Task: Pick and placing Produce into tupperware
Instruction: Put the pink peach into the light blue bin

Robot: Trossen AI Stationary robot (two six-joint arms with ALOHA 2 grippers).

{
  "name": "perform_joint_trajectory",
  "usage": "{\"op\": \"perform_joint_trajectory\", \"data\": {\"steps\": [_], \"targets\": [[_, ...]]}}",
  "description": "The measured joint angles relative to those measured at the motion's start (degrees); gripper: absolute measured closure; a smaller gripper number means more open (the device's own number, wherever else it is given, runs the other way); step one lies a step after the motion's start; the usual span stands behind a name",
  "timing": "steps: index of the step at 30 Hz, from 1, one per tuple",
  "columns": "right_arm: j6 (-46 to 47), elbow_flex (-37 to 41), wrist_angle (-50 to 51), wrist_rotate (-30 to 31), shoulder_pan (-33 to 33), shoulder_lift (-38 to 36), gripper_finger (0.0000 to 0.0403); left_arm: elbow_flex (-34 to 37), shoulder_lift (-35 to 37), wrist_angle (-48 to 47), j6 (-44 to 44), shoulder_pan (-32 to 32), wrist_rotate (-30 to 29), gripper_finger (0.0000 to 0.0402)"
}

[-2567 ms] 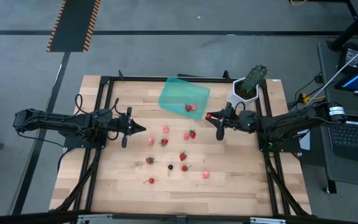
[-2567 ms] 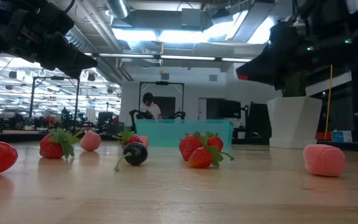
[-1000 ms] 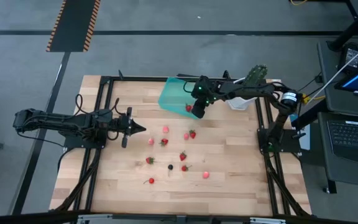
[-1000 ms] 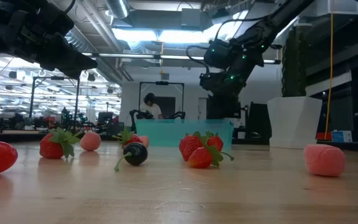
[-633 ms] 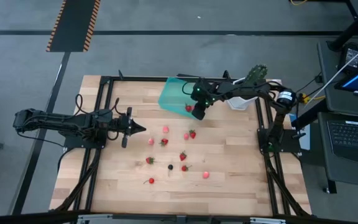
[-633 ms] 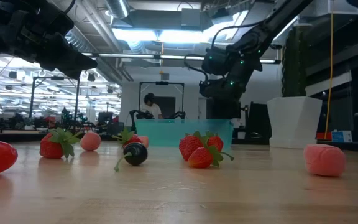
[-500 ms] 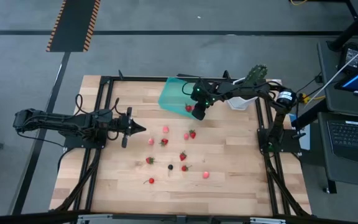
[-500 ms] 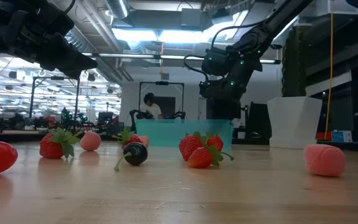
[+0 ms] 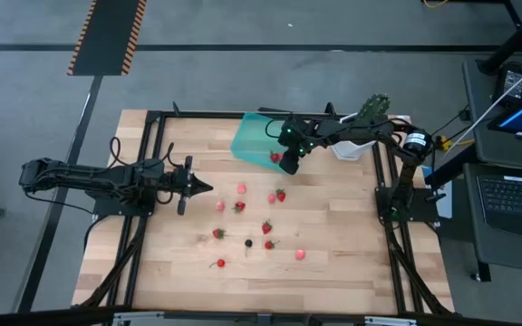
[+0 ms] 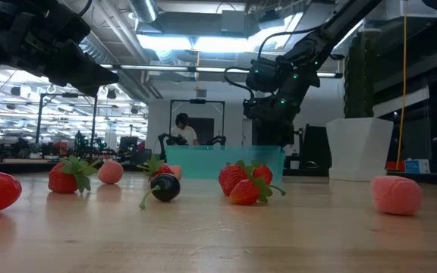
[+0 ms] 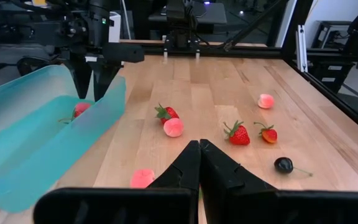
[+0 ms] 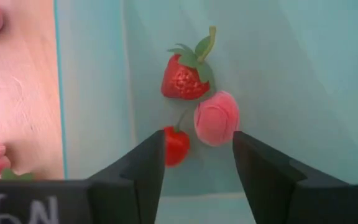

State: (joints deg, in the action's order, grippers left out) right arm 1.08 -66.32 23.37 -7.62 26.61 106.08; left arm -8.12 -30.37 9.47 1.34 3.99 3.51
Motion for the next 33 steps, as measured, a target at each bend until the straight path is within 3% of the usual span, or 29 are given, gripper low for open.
{"op": "perform_joint_trajectory", "data": {"steps": [15, 25, 33], "targets": [[1.6, 0.1, 2.0, 0.0, -1.3, -2.9, 0.0236, 0.0, 0.0, 0.0, 0.0, 0.0, 0.0, 0.0401], [-0.1, 1.4, 1.1, 0.6, -7.6, -13.9, 0.0235, 0.0, 0.0, 0.1, 0.1, 0.0, 0.1, 0.0401], [3.2, 14.6, -10.8, 0.9, -13.0, -27.6, 0.0235, 0.0, 0.0, 0.4, 1.3, 0.0, 0.6, 0.0401]]}}
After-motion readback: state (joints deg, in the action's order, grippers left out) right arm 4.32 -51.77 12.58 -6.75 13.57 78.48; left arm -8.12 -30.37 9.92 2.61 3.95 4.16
